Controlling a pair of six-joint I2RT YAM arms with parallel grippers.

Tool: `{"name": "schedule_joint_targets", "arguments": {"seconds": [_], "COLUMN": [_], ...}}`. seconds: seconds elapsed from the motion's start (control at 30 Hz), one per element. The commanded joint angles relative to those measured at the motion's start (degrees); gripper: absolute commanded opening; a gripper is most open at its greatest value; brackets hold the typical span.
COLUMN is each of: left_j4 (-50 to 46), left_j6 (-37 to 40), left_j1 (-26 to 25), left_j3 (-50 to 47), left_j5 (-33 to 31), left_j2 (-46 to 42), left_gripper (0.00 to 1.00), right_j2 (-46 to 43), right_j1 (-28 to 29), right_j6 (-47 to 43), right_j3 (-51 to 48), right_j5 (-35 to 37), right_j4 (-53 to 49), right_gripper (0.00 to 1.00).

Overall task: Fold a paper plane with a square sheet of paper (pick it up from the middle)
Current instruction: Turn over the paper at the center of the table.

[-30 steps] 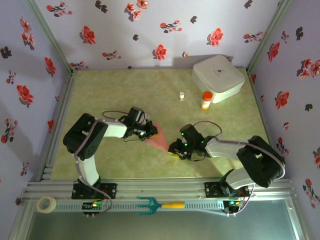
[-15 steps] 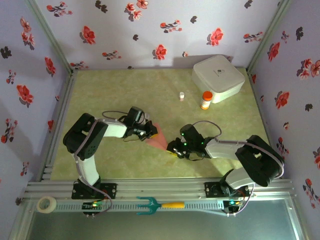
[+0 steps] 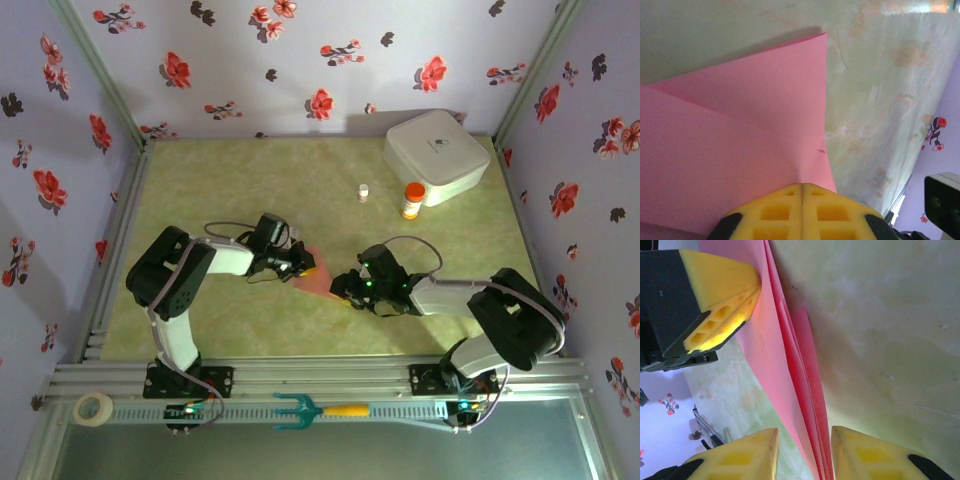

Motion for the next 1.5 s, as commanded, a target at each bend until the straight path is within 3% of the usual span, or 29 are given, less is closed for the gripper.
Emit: {"name": "schedule_joint_targets", "arguments": {"seconds": [0.0,0.3,0.5,0.77,1.0,1.2,1.47], "left_j4": [-1.45,-1.47,-1.68,-6.20,-15.28,-15.48,-17.79], "left_j6": [-0.90,-1.04,-0.82,2.55,9.25,10.46,11.41], "left_j1": [0.42,0.43,0.51,-0.23,-0.81,-0.73,-0.64], "left_j3": [-0.86,-0.88,-0.56,1.93,2.41,-0.67,-3.05], "left_j5": [-0.08,-0.14,0.01,-1.60,-8.72,-14.62,-19.82], "left_j2": [-0.16,-0.44,-1.49,-8.59,-17.83,-25.17,-32.37], "left_gripper": [0.00,0.00,0.01,0.16,0.22,0.24,0.24], "right_j2": [0.67,1.34,1.33,-4.10,-14.54,-21.45,-23.28], "right_j1": [-0.49,-0.84,-0.86,-0.89,-0.80,0.42,8.29], "right_j6": [-2.28,-2.83,-3.35,-7.97,-17.41,-23.76,-30.43], "right_j3": [0.14,-0.31,-0.55,0.13,3.86,8.56,15.88], "right_j5": [-0.27,-0.48,-0.87,0.66,10.11,18.32,35.71], "right_j4": [1.72,3.02,3.02,-2.90,-19.94,-31.62,-43.54], "right_gripper": [0.33,0.28,0.15,0.06,0.04,0.02,0.01]}}
